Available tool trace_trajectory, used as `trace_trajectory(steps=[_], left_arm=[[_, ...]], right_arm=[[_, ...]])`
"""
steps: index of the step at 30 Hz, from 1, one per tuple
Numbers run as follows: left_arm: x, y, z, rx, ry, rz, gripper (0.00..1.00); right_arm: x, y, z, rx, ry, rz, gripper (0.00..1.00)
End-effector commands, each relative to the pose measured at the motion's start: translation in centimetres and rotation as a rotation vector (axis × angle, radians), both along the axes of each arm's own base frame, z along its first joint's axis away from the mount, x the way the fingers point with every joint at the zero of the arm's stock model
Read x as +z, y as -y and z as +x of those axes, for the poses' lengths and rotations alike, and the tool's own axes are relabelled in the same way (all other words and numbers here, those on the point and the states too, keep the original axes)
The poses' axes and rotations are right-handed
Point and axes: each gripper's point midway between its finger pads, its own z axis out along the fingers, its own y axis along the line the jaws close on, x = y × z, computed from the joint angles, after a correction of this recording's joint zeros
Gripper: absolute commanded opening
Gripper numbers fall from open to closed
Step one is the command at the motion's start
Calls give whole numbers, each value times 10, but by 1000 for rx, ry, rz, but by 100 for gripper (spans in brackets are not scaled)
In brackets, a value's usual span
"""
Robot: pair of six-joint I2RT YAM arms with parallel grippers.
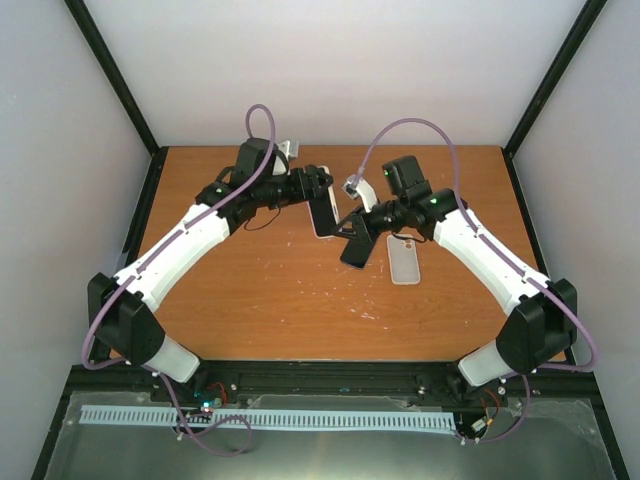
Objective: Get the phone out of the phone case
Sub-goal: Adjust the phone.
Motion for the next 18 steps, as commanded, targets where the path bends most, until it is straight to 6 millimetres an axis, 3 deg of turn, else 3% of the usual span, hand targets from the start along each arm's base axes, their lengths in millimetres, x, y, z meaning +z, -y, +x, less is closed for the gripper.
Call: trace_trajectory(steps=[1, 6, 8, 12, 18], left_arm=[[29, 3, -2, -9, 76, -60, 48], [29, 2, -4, -12, 81, -68, 53], [28, 1, -4, -9, 87, -62, 60], [25, -3, -2, -1, 114, -25, 82], [20, -6, 4, -18, 140, 10, 97]], right_arm=[[24, -12, 2, 33, 70, 61, 11], [24, -13, 4, 28, 57, 62, 3], [29, -13, 4, 26, 61, 71, 3], [44, -7, 7, -5, 80, 104, 3], [42, 4, 15, -47, 35, 113, 3]])
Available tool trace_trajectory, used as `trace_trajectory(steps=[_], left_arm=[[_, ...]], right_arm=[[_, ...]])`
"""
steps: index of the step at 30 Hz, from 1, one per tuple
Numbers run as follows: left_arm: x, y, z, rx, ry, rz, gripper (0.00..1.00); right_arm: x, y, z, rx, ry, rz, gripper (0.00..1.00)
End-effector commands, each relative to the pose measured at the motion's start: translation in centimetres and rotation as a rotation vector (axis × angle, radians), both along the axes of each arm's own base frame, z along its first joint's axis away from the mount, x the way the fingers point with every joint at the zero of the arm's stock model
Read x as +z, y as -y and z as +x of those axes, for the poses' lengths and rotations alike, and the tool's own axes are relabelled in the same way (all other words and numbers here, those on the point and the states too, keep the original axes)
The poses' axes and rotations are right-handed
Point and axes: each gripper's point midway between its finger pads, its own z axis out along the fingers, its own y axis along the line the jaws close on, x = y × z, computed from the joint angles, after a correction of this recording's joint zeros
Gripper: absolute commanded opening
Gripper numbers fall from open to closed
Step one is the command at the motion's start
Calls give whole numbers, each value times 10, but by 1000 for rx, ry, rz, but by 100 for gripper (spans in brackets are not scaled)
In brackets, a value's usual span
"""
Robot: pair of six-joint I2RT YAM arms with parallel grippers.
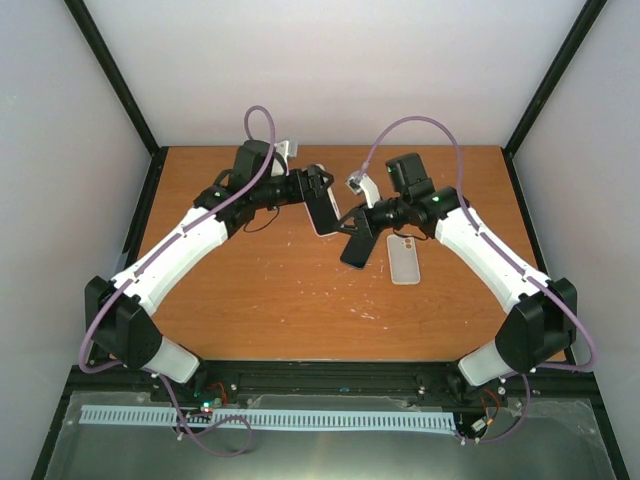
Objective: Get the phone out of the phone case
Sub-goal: Adjust the phone.
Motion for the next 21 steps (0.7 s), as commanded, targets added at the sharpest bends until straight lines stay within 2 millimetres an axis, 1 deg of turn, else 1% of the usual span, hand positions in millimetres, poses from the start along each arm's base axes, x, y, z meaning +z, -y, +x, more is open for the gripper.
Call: trace_trajectory(steps=[1, 5, 8, 11, 13, 15, 18, 19, 21], left_arm=[[16, -4, 2, -23, 79, -3, 99], [21, -10, -1, -43, 110, -35, 100], [30, -15, -8, -66, 159, -53, 100], [43, -16, -26, -143, 271, -100, 100], [44, -21, -39, -195, 316, -159, 100], [40, -21, -56, -275, 364, -221, 98], [29, -14, -79, -407, 412, -275, 92], [24, -11, -86, -456, 414, -291, 88], [16, -6, -93, -517, 407, -310, 78]], right_arm=[[37, 3, 7, 2, 64, 98, 3], [33, 11, 11, -21, 37, 105, 3], [32, 17, 15, -35, 18, 115, 3], [34, 23, 14, -29, 16, 124, 3], [36, 26, 10, -25, 20, 125, 3], [39, 28, 3, -6, 26, 142, 3], [42, 30, -12, 35, 33, 157, 3], [42, 30, -18, 51, 32, 156, 3], [40, 32, -27, 84, 30, 154, 3]])
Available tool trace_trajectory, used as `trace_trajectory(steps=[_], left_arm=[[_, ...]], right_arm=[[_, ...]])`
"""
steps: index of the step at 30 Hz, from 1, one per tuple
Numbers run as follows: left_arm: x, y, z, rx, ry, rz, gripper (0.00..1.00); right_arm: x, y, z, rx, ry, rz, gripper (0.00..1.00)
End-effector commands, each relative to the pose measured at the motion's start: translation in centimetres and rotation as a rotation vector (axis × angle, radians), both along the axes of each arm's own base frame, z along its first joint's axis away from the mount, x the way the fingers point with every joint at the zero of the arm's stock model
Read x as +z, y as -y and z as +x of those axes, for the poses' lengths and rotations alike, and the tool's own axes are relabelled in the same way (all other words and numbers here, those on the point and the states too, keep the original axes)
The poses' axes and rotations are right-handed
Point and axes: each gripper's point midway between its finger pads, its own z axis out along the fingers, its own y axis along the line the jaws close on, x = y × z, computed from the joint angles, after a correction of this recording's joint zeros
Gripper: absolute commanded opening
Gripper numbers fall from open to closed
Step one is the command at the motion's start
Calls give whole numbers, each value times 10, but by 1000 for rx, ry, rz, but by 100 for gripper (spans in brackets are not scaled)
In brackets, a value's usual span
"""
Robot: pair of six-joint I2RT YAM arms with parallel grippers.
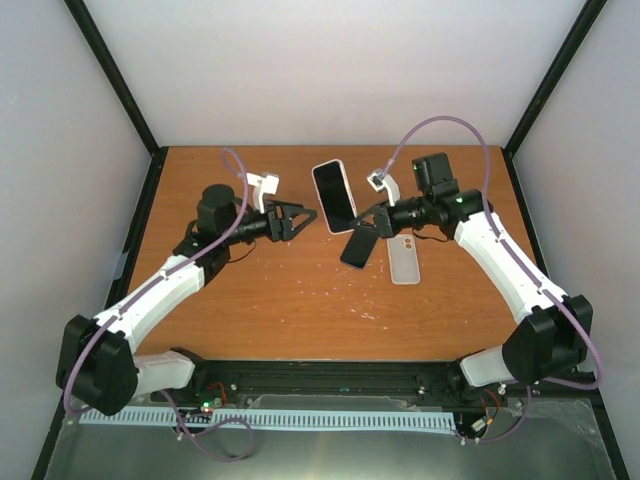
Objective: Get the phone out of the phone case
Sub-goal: Adjust the phone.
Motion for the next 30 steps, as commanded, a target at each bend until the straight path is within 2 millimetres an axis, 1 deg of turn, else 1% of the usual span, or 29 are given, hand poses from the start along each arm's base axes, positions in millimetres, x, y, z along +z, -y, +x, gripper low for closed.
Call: trace_trajectory(steps=[1, 3, 7, 10, 14, 17, 19, 21, 22, 25, 27, 28, 30], left_arm=[[17, 17, -28, -241, 152, -91, 75], [13, 19, -32, -271, 159, -99, 75], [19, 21, -46, -350, 223, -134, 72], [23, 23, -50, -391, 254, -143, 67], [31, 28, -49, -447, 275, -144, 56], [32, 30, -54, -517, 279, -169, 51], [32, 32, -53, -533, 264, -182, 51], [30, 33, -50, -539, 243, -187, 55], [29, 34, -46, -524, 227, -189, 59], [24, 37, -33, -475, 187, -185, 61], [19, 38, -20, -422, 154, -174, 65], [17, 38, -14, -394, 124, -166, 65], [20, 39, -14, -399, 132, -172, 64]], right_arm=[[24, -1, -31, 127, 85, 71, 3], [22, 0, -39, 147, 71, 80, 3], [20, 0, -52, 185, 52, 105, 3], [20, 0, -61, 235, 34, 123, 3], [24, -1, -73, 283, 17, 162, 3], [28, 0, -80, 307, 28, 172, 3], [31, 1, -84, 321, 41, 174, 3], [35, 2, -86, 327, 51, 180, 3], [35, 2, -88, 327, 52, 181, 3], [36, 4, -87, 308, 64, 170, 3], [35, 4, -85, 293, 76, 157, 3], [34, 4, -83, 284, 79, 151, 3], [32, 5, -80, 267, 81, 144, 3]])
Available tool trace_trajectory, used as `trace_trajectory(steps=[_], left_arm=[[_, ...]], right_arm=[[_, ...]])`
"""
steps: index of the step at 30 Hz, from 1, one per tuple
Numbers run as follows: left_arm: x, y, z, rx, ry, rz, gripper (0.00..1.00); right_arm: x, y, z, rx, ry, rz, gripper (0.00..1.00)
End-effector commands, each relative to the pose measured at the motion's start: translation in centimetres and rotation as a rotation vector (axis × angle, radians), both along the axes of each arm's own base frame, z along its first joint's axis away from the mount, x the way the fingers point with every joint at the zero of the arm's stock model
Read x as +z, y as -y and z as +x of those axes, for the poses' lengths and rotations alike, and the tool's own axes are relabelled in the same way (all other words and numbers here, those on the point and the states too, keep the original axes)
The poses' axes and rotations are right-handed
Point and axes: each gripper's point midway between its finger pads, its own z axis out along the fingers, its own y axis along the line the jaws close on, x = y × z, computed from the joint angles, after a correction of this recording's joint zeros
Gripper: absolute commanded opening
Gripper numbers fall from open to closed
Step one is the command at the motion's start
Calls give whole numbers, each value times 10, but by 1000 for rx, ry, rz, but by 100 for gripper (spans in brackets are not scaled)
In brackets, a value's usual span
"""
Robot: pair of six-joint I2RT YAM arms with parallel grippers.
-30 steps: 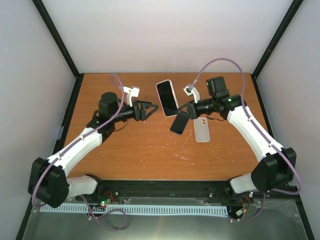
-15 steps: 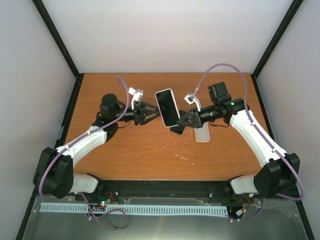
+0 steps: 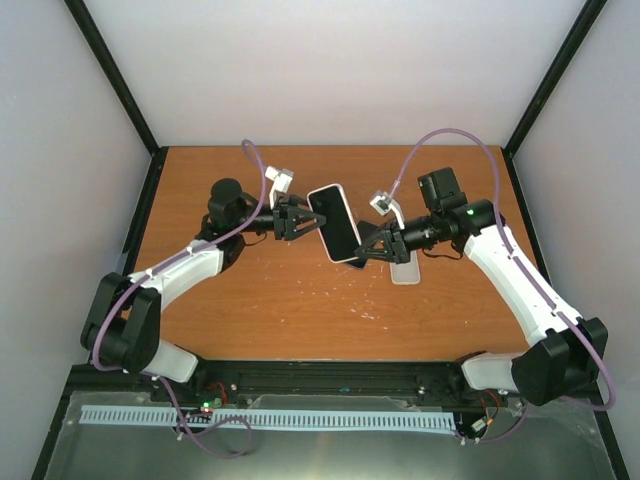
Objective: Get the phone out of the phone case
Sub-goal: Adjust the phone.
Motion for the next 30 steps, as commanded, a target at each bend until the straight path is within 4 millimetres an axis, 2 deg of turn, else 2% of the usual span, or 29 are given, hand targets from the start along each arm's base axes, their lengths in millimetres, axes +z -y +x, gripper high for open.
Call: trace_trajectory(steps=[1, 5, 9, 14, 18, 22, 30], left_arm=[[20, 2, 9, 34, 28, -31, 62], [30, 0, -10, -64, 73, -73, 57], [28, -1, -30, -202, 75, -95, 48], [26, -1, -34, -238, 63, -101, 34], [26, -3, -42, -283, 68, -104, 23], [28, -6, -53, -347, 85, -96, 15], [27, -5, -57, -393, 68, -62, 1]], right_arm=[[18, -2, -2, 8, 71, 57, 3], [14, -3, -5, 36, 43, 62, 3], [15, -4, -6, 50, 39, 74, 3], [20, -7, -6, 73, 33, 95, 3], [24, -9, -14, 126, 33, 112, 3], [34, -10, -26, 174, 55, 151, 3], [66, -15, -57, 282, 234, 230, 3]])
